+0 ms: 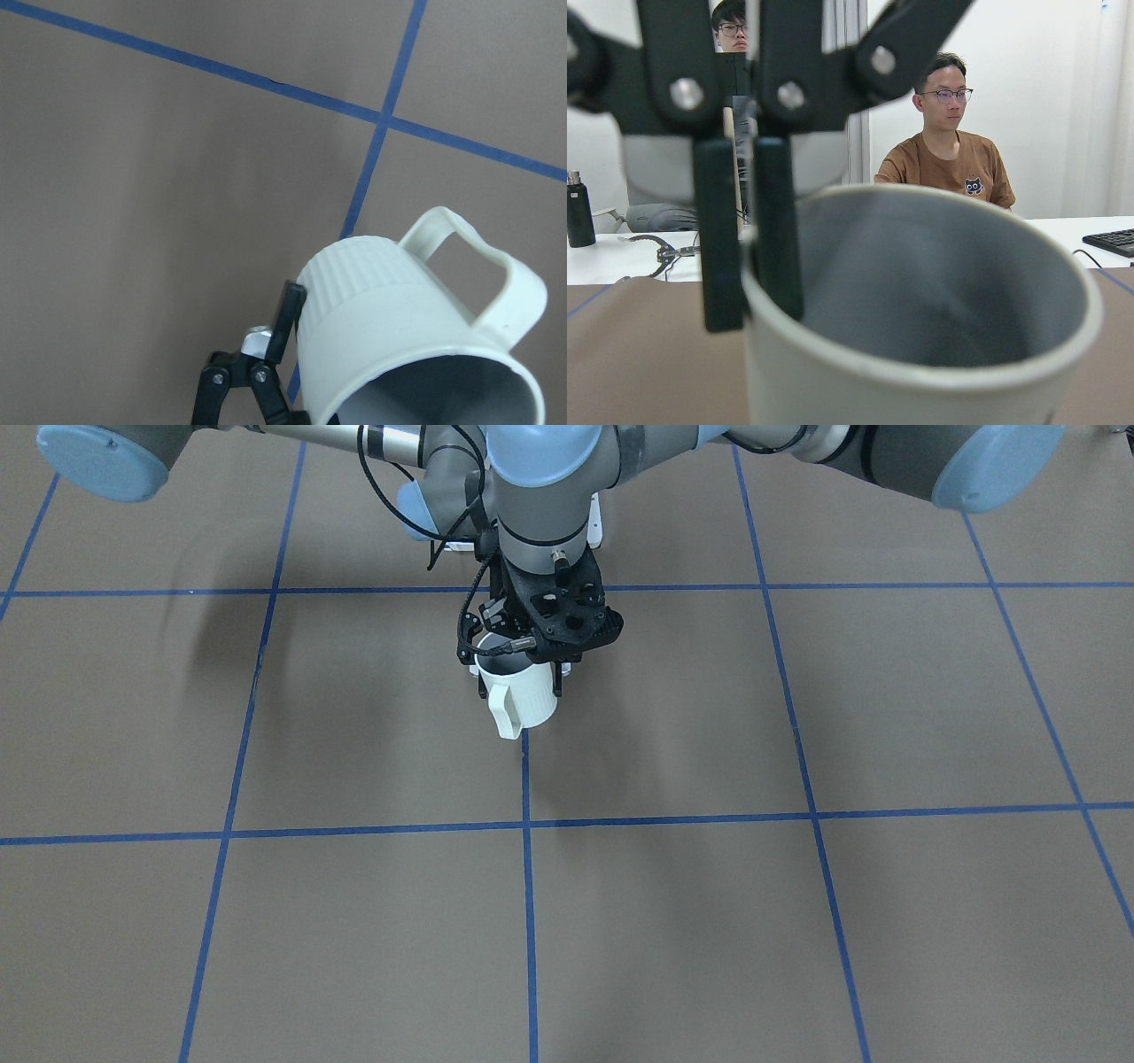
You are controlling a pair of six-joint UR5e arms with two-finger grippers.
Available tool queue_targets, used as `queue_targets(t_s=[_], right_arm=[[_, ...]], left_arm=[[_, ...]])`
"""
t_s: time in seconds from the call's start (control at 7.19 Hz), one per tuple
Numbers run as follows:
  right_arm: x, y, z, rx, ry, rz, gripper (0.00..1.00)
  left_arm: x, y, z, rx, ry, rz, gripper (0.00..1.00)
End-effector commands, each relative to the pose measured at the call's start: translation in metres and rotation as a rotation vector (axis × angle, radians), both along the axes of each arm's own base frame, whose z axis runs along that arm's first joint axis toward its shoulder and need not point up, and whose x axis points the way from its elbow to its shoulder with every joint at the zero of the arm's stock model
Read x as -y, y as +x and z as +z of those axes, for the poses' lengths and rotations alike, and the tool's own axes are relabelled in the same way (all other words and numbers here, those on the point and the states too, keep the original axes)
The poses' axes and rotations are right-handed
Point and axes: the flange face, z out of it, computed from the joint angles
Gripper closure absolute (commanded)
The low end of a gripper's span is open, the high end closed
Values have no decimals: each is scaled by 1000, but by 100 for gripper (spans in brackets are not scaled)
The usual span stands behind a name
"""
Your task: Left arm hands cup to right arm to dump lemon
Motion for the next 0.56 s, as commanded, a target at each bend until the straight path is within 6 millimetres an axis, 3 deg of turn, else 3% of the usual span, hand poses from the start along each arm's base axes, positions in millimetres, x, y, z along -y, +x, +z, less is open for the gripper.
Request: queue_targets(t_s=[0.0, 0.28, 0.42], right_arm=[[-1, 1, 17, -14, -5, -3, 0], [-6, 5, 41, 1, -9, -18, 0], [-5, 6, 48, -4, -20, -32, 0]], left_arm=[[1, -21, -12, -29, 23, -21, 100], [9, -50, -24, -62, 43, -53, 100], [20, -77, -26, -94, 36, -63, 100]])
